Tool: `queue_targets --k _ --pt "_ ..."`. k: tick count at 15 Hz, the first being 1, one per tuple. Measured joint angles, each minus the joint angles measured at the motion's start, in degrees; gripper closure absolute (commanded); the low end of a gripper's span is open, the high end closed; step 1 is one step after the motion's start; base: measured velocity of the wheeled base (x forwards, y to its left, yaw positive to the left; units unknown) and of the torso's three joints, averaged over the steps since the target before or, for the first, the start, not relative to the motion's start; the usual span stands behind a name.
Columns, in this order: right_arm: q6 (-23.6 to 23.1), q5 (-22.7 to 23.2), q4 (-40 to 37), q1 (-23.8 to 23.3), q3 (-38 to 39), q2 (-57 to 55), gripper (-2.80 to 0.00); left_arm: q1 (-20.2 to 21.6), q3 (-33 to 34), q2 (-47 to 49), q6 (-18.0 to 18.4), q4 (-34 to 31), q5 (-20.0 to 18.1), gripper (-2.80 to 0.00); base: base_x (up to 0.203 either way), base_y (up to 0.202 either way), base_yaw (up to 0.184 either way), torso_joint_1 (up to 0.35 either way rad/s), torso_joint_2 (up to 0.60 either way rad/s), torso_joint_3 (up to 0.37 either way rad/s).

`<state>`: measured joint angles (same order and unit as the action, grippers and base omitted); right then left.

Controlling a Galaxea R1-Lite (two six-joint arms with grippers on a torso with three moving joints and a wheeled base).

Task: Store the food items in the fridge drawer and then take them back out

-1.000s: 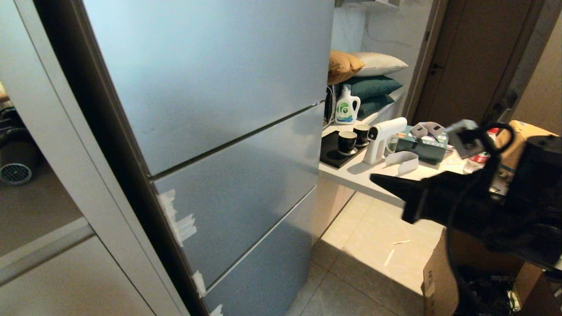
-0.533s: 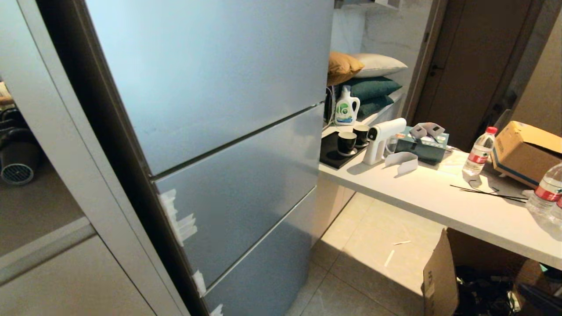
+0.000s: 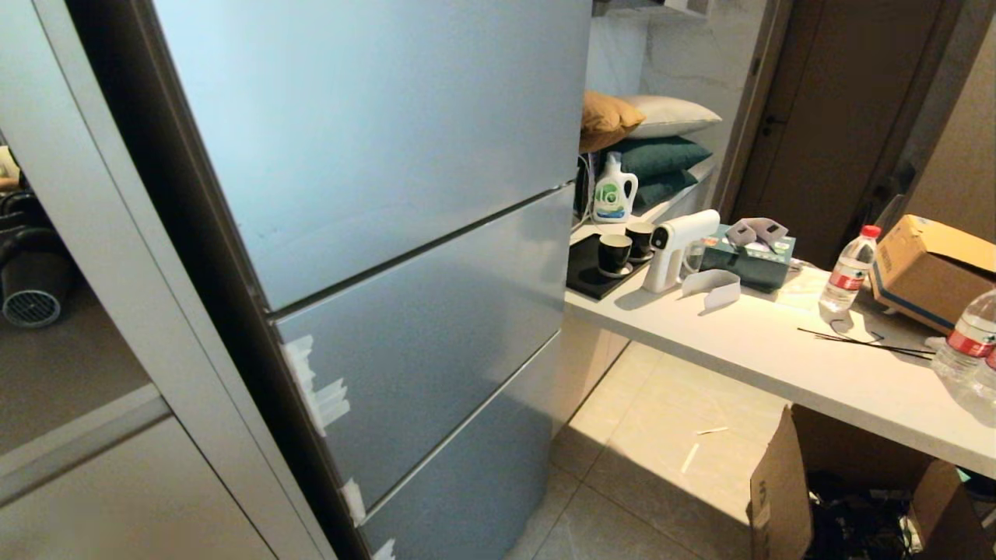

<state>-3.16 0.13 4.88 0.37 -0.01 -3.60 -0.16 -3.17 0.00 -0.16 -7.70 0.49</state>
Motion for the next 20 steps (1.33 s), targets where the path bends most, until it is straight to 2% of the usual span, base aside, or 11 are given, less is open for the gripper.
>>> queue_targets --k 6,20 --pt "-1.3 -0.2 -0.4 -0.3 0.0 3.6 0.0 -0.1 0.0 0.0 0.0 0.0 0.0 0.0 0.0 0.0 0.0 0.0 0.0 0.0" --pt "-0.3 -0.4 -0.3 -0.3 0.0 3.7 0.0 0.0 0.0 0.0 0.0 0.0 0.0 0.0 0.0 0.0 0.0 0.0 0.0 0.0"
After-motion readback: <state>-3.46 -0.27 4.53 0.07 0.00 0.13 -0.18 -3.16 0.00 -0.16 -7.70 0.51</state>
